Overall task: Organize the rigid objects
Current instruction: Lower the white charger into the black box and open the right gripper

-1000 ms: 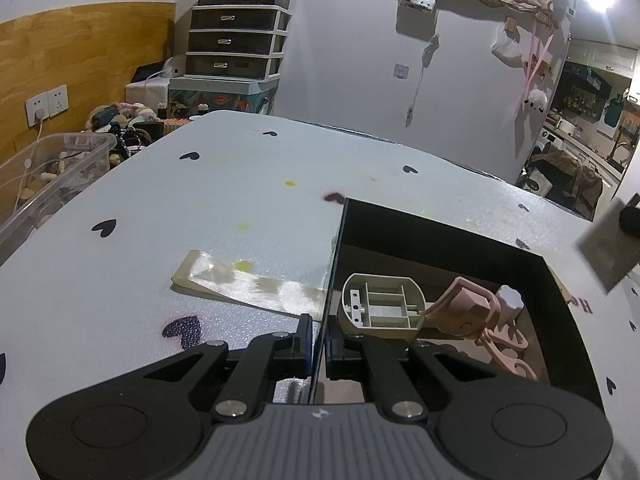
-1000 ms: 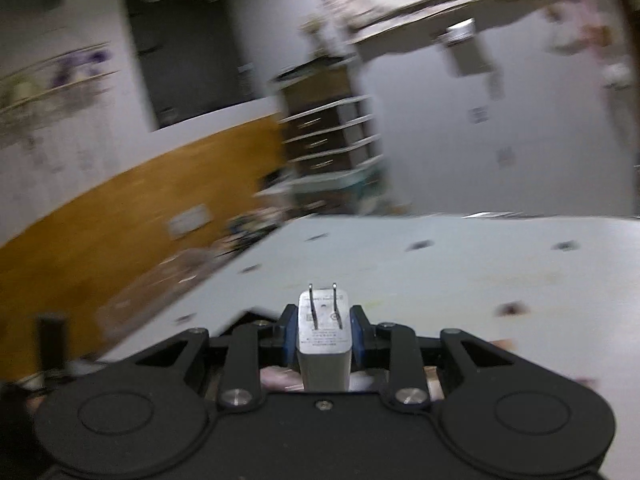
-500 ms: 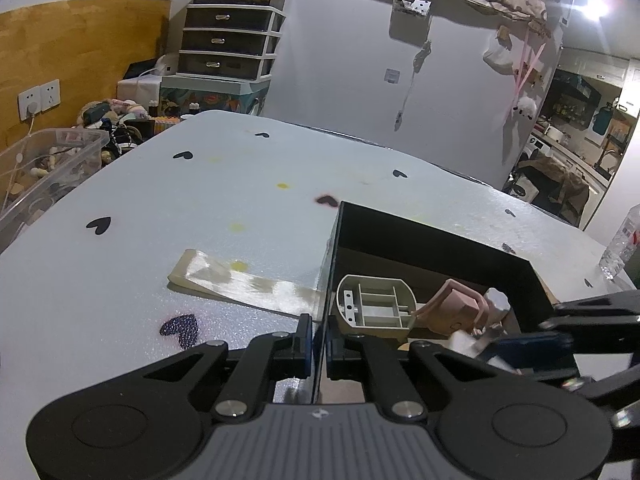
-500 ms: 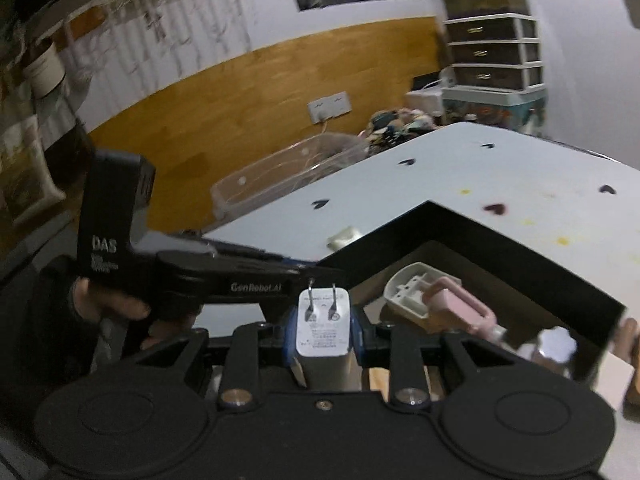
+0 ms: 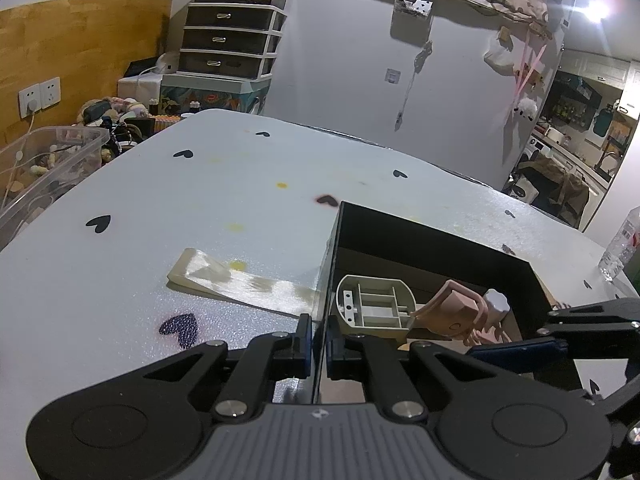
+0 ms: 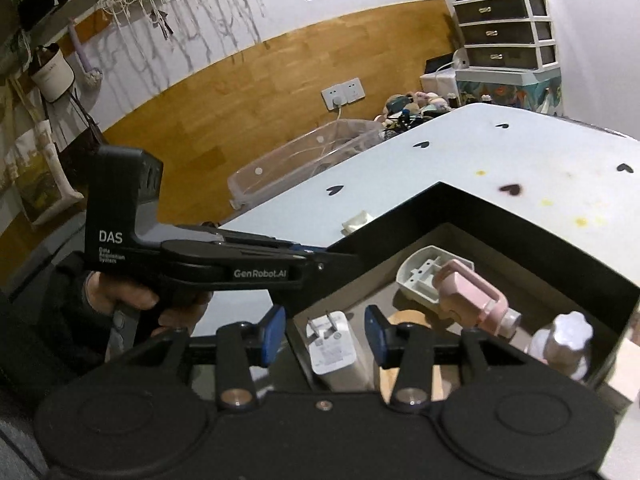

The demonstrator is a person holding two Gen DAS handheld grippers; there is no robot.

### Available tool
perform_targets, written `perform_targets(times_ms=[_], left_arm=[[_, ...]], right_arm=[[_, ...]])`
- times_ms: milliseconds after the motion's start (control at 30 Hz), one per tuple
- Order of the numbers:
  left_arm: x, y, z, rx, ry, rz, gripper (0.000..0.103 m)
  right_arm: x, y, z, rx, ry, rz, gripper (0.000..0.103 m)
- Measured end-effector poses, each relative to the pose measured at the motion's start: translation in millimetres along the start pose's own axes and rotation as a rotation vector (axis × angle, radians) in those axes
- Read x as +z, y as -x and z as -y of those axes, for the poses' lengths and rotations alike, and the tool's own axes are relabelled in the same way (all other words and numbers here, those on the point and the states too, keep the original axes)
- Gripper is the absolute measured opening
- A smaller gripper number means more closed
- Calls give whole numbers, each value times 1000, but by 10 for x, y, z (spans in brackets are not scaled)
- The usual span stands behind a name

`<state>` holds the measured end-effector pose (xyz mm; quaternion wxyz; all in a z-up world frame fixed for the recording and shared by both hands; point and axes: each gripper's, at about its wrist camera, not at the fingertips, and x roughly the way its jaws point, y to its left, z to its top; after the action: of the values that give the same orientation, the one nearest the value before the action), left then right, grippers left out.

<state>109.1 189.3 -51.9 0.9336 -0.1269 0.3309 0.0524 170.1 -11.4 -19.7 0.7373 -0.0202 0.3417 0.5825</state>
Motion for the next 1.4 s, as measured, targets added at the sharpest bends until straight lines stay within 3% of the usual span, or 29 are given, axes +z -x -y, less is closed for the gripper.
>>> perform_targets(times_ms=[167,300,600,933,1233,1400], left_arm=[[0,4,7,2,0,0,7],[1,4,8,1,0,0,7],[5,17,11,0,1,0,6],[-1,18,19,5,0,-1,6],[-1,20,17,6,1,-1,6],[-1,21,21,8,0,-2,6]], right_arm=[[-10,85,-16,-32,5,2,45],[-47,117,7,-51,4,-37,20],[-109,-52,121,-24,-64,-104,9],[-38,-315,87,17,-98,-102,8],[-49,-75,61,-29,-101,-49,10],[-51,131,17,-74,-88,7,29]])
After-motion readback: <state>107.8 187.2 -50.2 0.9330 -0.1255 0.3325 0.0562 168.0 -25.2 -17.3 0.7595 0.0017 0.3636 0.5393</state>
